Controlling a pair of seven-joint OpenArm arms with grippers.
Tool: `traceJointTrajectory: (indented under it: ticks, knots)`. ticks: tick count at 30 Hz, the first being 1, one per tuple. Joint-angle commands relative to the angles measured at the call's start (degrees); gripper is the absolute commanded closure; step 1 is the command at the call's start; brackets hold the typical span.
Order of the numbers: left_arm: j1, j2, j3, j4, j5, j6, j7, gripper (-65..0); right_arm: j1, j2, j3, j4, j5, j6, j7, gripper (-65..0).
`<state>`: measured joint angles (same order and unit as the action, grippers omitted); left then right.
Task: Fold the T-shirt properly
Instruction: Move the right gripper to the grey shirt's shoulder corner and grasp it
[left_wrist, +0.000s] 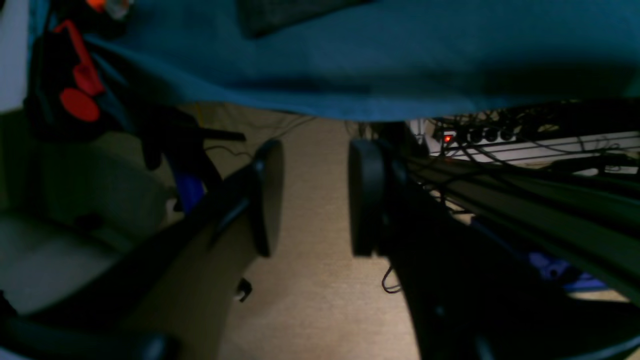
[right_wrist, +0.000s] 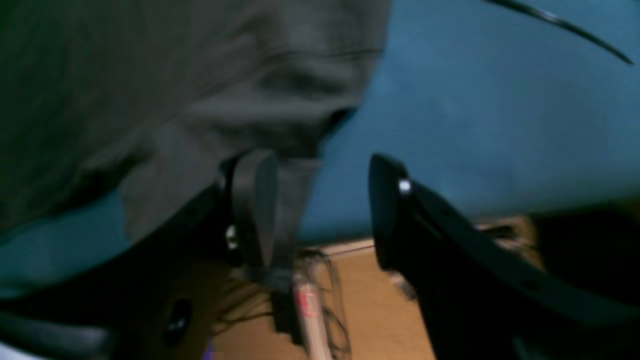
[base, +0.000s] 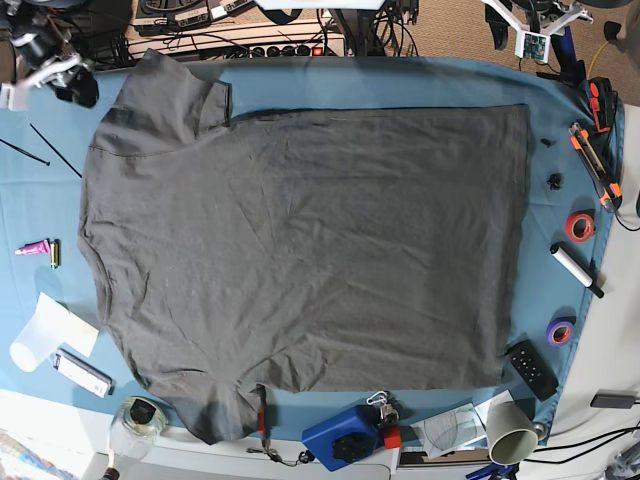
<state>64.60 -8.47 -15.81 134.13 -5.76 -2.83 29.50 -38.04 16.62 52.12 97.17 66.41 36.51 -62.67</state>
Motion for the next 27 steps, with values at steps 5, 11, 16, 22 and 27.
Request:
traceJointTrajectory:
  ticks: [5,11,16,22,27]
  knots:
    - [0.28,-0.09,-0.11,0.87,-0.07,0.04,-0.81,-22.2,3.3,2.58,0.22,-12.83,9.16,3.49,-3.32,-29.5]
    - [0.28,-0.09,-0.11,0.87,-0.09,0.02,-0.81,-22.2,5.4,2.6,-0.83,-15.78,14.16,3.49,-8.39,-29.5]
    - [-0.07,-0.09,-0.11,0.87,-0.09,0.02,-0.85,-22.2,5.57,2.58,-2.34,-15.8,13.2,3.49,-8.17,-29.5]
    - [-0.98,-0.11,-0.11,0.87,-0.09,0.02,-0.83,-22.2,6.47,2.12,-7.91,-15.8,9.11,3.49,-5.64,-29.5]
    - [-0.98,-0.09,-0.11,0.87,-0.09,0.02,-0.83,-22.2,7.43,-0.17,-10.82,-15.8,1.31,3.49,-1.57,-29.5]
